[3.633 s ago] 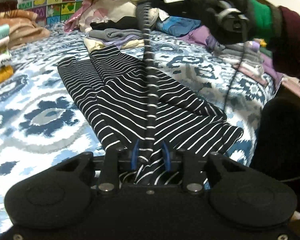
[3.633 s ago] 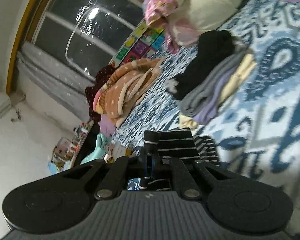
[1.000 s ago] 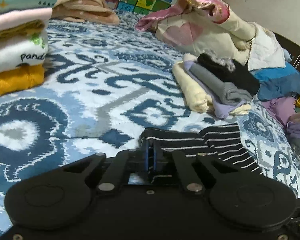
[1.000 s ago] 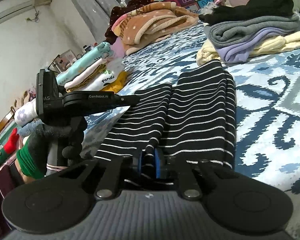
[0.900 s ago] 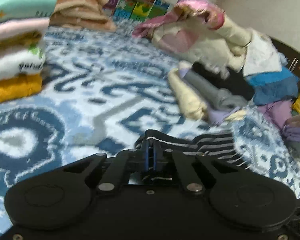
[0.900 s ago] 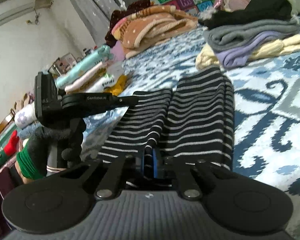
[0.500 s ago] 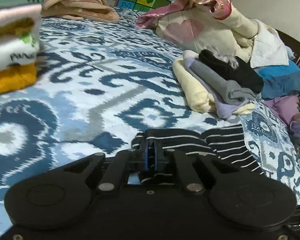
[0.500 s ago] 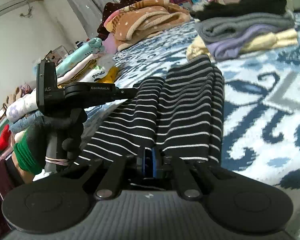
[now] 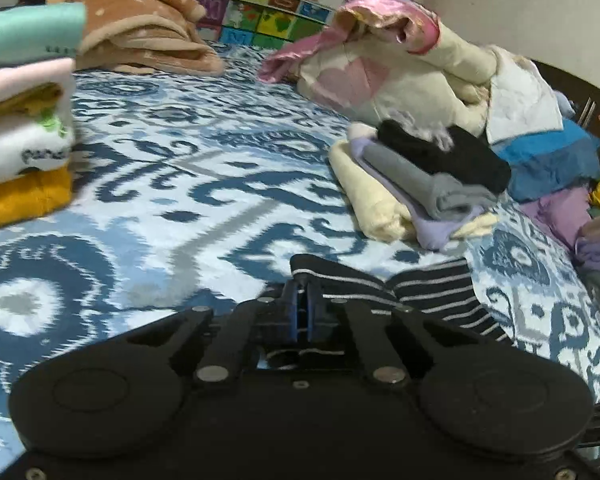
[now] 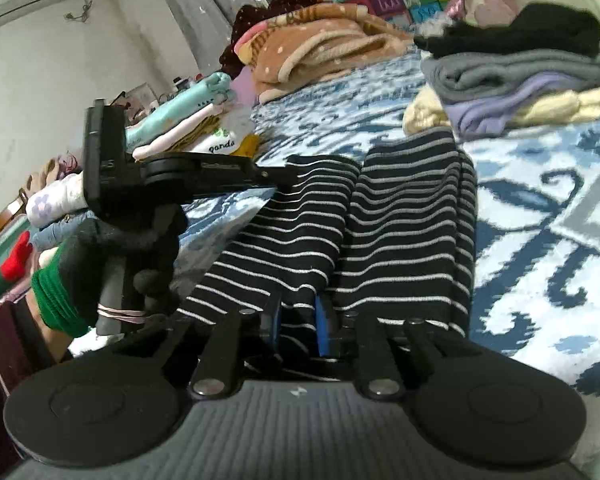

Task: Fold clothes
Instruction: 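Grasp the striped shirt end with both grippers side by side, then lift the shirt end with both grippers and fold it over the shirt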

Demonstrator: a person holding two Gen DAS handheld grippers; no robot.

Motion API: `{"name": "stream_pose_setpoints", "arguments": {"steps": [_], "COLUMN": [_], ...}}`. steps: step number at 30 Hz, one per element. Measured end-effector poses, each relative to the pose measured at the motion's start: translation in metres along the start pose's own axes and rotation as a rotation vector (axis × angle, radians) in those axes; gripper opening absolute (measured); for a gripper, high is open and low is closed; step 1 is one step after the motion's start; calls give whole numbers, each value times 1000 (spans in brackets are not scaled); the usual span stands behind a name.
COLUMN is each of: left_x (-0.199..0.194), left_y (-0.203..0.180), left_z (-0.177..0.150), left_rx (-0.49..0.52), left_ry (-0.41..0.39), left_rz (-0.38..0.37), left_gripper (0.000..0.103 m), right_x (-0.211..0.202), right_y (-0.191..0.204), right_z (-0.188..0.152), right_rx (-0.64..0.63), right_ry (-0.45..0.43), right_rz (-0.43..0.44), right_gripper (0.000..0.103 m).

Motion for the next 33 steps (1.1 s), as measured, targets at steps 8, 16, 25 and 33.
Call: {"name": "stream_pose_setpoints", "arguments": {"steps": [8, 16, 25, 33], "left_x": [-7, -57, -162, -179], "left_y": [-10, -56, -77, -110], "left_z": [-1, -13, -80, -141], "left_rx": [110, 263, 202, 223], "left_ry": [36, 67, 88, 156], "left_rz": [30, -122, -24, 36], "left_gripper": [8, 9, 8, 7], "right_x": [-7, -9, -53, -111], "right_y": [-10, 12, 13, -17], "right_z": [2, 1, 9, -35], "right_rx": [53, -18, 35, 153], "right_ry": [10, 21, -37, -115], "right_rz": [-26, 38, 30, -59], "right_gripper": [23, 22, 27, 28]}}
Point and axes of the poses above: each gripper's, at about its wrist camera, not at the fingertips, and x roughly the way its jaws point, y to its left, z to its top, the point moved 4 cm from there along x, roughly the way its jaws point, and after that the axes turned 2 degrees about -y, right-handed, at the moved point
